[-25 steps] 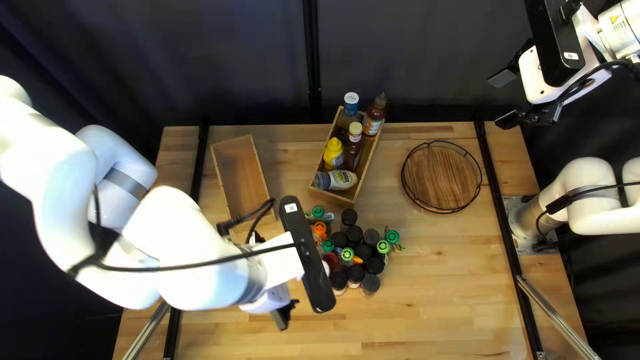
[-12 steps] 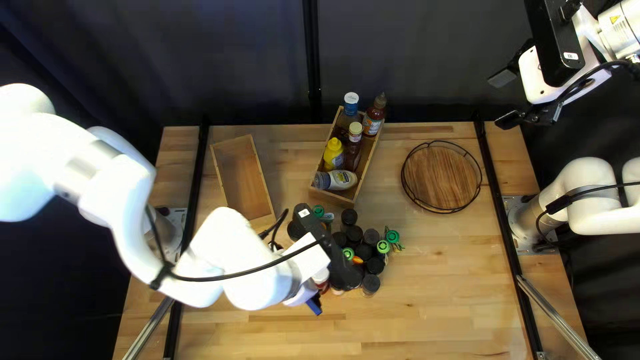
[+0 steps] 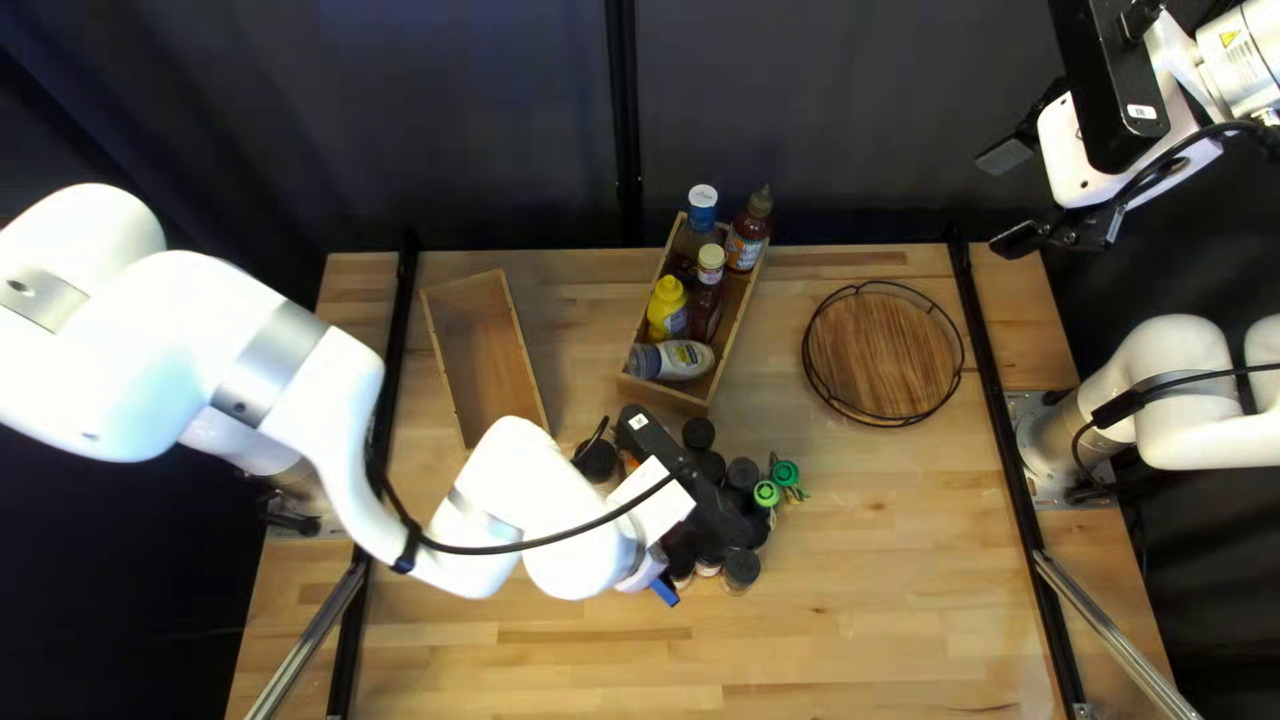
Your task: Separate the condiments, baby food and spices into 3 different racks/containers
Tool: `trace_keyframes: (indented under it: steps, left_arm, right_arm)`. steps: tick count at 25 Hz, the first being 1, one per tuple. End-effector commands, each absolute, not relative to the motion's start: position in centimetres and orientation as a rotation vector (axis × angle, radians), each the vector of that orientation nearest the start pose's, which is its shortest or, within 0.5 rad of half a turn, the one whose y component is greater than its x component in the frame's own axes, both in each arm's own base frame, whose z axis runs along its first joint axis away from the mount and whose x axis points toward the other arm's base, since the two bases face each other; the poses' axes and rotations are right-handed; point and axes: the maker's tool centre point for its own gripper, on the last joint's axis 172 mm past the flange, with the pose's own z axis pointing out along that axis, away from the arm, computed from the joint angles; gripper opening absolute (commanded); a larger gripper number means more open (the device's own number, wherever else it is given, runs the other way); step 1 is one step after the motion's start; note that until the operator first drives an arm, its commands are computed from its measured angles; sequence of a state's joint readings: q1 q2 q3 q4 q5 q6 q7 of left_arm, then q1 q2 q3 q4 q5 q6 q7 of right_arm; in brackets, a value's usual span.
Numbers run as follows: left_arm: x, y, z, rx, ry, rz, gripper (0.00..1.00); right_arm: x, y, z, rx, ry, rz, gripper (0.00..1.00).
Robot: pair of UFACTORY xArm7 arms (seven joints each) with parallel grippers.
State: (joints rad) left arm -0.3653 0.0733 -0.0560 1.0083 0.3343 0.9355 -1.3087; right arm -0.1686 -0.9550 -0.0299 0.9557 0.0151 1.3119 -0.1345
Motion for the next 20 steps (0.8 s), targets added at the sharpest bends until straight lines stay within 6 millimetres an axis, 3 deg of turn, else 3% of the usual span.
trace_keyframes:
  steps: [1, 5, 6, 7, 8, 15, 20]
  left_arm:
    - [45.8, -14.2, 14.3, -2.780, -1.022, -0.287, 1.00]
    - [46.0, -14.1, 13.7, -2.791, -1.034, -0.280, 1.00]
    - [46.1, -14.2, 13.5, -2.801, -1.035, -0.272, 0.89]
    - [46.2, -14.3, 13.3, -2.807, -1.037, -0.262, 0.73]
    - [46.3, -14.3, 13.1, -2.809, -1.038, -0.255, 0.02]
    - [46.0, -15.0, 13.9, -2.841, -1.014, -0.237, 0.00]
    - [44.1, -16.1, 19.3, -2.838, -0.972, -0.237, 0.00]
  right_arm:
    - [29.7, -5.8, 48.7, -3.055, 0.089, -0.941, 1.00]
    - [29.7, -5.8, 48.7, -3.055, 0.089, -0.941, 1.00]
    - [29.7, -5.8, 48.7, -3.055, 0.089, -0.941, 1.00]
    - [29.7, -5.8, 48.7, -3.055, 0.089, -0.941, 1.00]
    - [29.7, -5.8, 48.7, -3.055, 0.089, -0.941, 1.00]
    - [29.7, -5.8, 48.7, -3.055, 0.089, -0.941, 1.00]
    - [29.7, -5.8, 48.7, -3.055, 0.089, -0.941, 1.00]
